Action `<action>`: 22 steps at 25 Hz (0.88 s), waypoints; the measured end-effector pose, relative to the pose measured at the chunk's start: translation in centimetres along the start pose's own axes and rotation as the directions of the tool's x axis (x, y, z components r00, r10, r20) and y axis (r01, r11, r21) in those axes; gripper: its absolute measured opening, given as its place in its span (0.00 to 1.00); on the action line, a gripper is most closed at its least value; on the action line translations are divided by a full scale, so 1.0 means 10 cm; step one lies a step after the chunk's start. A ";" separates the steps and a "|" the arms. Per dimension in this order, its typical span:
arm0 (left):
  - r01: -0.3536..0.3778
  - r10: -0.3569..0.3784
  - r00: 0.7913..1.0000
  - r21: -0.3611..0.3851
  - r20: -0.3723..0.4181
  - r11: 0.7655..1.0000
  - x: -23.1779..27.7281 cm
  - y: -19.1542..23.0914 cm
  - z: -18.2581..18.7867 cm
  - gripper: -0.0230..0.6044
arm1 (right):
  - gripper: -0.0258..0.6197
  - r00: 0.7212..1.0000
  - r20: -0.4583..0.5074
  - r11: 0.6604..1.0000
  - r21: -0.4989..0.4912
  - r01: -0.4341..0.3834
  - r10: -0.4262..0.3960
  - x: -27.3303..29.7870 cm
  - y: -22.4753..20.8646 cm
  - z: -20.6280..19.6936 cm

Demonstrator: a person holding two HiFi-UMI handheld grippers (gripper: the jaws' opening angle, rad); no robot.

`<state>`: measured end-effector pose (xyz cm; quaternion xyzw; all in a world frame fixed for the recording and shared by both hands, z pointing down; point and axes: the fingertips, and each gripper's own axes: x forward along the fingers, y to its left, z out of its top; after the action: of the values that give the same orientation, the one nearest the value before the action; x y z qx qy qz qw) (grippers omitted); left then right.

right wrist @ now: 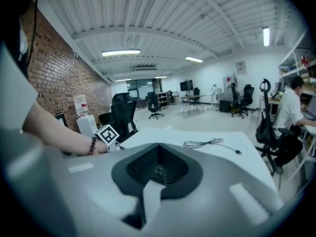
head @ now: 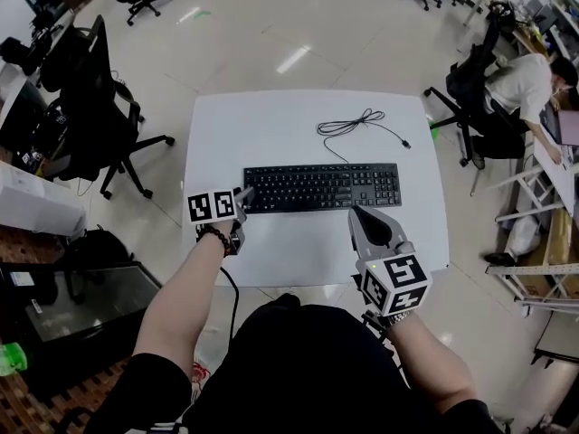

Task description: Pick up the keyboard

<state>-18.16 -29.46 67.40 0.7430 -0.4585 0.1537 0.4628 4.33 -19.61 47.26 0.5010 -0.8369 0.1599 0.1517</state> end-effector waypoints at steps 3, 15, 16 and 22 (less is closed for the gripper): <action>0.014 -0.015 1.000 -0.021 -0.016 1.000 0.09 0.02 -0.02 0.28 | 0.04 1.000 -0.010 1.000 0.015 0.018 -0.017 0.06 -0.06 -0.01; 0.008 -0.012 0.999 -0.077 -0.043 0.997 0.07 0.00 -0.01 0.24 | 0.04 0.999 -0.022 0.998 0.049 0.030 -0.029 0.14 -0.13 -0.06; 0.010 -0.013 0.999 -0.084 -0.034 0.996 0.03 -0.02 0.01 0.23 | 0.04 0.999 -0.021 0.998 0.056 0.028 -0.027 0.14 -0.13 -0.06; 0.046 -0.045 0.999 -0.114 0.008 0.992 -0.22 -0.21 0.09 0.18 | 0.04 1.000 -0.026 0.992 0.129 0.006 -0.003 0.16 -0.14 -0.11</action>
<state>-17.73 -28.71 64.34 0.7259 -0.4507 0.1147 0.5068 4.92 -21.03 49.10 0.5097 -0.8216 0.2196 0.1300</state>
